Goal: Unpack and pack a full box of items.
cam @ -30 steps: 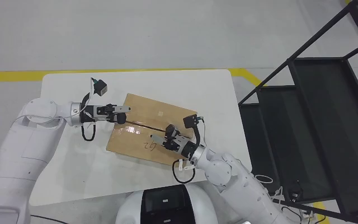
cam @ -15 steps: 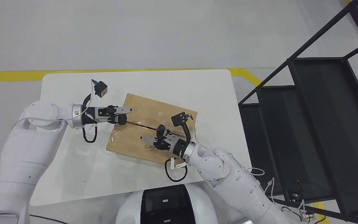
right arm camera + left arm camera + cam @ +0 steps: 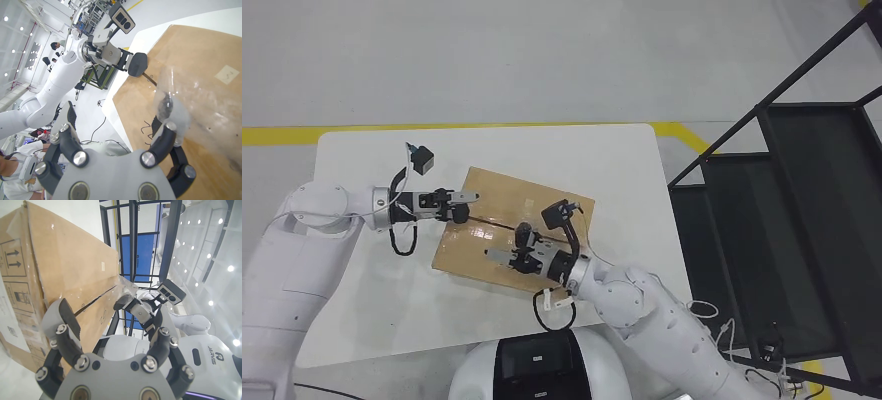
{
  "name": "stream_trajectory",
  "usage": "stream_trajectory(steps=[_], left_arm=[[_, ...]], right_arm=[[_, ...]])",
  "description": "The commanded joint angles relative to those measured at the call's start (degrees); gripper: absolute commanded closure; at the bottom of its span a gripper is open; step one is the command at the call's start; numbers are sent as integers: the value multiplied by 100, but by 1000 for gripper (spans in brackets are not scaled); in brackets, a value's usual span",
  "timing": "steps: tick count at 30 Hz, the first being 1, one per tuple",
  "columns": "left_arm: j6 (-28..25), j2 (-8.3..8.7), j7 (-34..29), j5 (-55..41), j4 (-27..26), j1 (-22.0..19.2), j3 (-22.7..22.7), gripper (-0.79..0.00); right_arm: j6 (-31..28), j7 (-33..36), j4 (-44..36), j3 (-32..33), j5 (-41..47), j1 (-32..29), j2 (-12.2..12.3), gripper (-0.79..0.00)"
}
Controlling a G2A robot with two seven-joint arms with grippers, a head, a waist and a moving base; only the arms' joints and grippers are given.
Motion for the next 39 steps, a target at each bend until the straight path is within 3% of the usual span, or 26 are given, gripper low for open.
stream_trajectory(steps=[1, 14, 20, 27, 30, 35, 39], left_arm=[[10, -4, 20, 36, -7, -5, 17, -785], [66, -28, 87, 112, 27, -42, 61, -785], [65, -25, 115, 152, 42, -46, 34, -785], [68, -30, 171, 244, 13, -54, 48, -785], [64, -34, 183, 269, 9, -62, 54, -785], [61, -41, 208, 293, 16, -63, 67, -785], [46, -46, 212, 292, 22, -55, 73, -785]], right_arm=[[-14, 39, -51, 66, 59, -79, 17, -785], [42, 221, -334, 94, -45, 64, 19, -785], [831, 178, -605, 441, -215, -377, 85, -785], [868, 3, -855, 855, -30, -917, 159, -785], [1285, -8, -985, 963, -311, -1142, 188, -785], [2070, 74, -1223, 902, -864, -1274, 196, -785], [2180, 30, -1114, 841, -750, -1139, 163, -785]])
